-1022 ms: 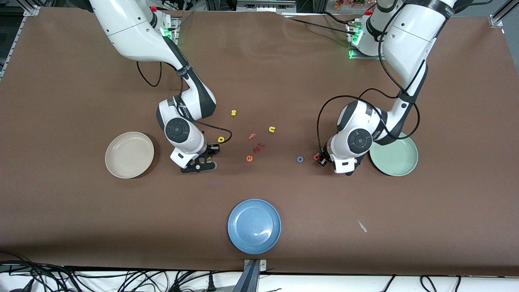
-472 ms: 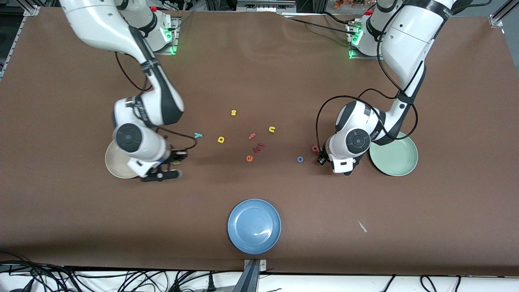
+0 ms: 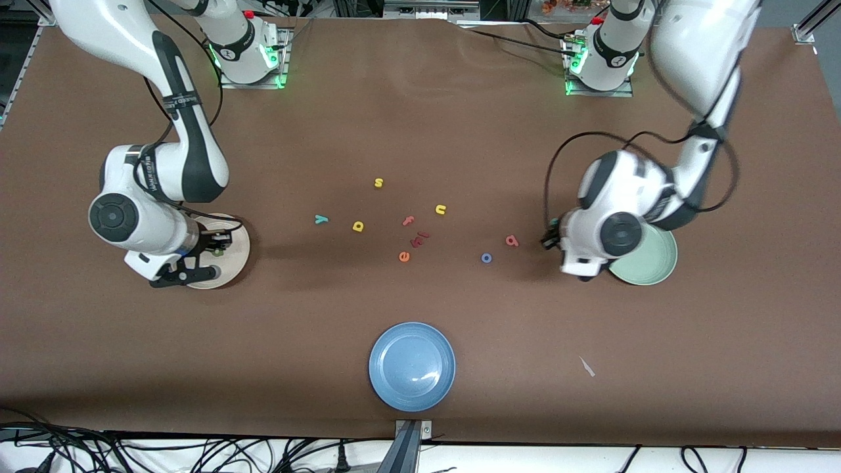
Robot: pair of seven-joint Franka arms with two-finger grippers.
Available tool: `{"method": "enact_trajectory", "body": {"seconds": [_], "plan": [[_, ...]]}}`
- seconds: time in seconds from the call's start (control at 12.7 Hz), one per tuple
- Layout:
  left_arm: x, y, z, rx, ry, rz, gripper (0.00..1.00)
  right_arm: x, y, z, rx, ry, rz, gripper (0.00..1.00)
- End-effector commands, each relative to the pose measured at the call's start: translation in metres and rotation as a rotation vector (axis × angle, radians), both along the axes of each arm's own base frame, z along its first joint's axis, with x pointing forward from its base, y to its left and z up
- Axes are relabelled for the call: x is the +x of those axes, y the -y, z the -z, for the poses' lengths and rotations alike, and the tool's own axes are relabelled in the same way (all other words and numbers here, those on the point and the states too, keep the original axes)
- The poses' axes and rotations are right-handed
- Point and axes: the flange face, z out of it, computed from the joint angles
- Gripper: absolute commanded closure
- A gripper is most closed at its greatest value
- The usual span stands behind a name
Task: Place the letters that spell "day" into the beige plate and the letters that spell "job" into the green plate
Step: 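Drop the p on the beige plate while the left gripper drops the j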
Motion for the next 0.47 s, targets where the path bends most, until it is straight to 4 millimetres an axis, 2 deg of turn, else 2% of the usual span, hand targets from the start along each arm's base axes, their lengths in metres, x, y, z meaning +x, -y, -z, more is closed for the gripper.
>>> {"method": "enact_trajectory", "body": {"seconds": [0.0,0.08,0.16,0.31,0.39], "plan": [[0.003,-0.089,-0.015,-0.065,-0.024,0.032,1.0,-0.02,0.012,0.028,0.023,0.033,0.009,0.77],[0.006,-0.119,-0.007,-0.055,-0.028,0.079,1.0,-0.022,0.014,0.035,0.037,0.035,0.034,0.44],[0.006,-0.137,0.018,-0.048,-0.06,0.141,1.0,-0.021,0.013,0.031,0.043,0.035,0.036,0.0],[0.016,-0.16,0.067,-0.032,-0.024,0.154,0.99,-0.021,0.005,0.005,0.054,-0.013,0.113,0.0],[0.018,-0.163,0.078,-0.033,-0.013,0.152,0.97,-0.02,-0.004,-0.005,0.063,-0.035,0.172,0.0]]}}
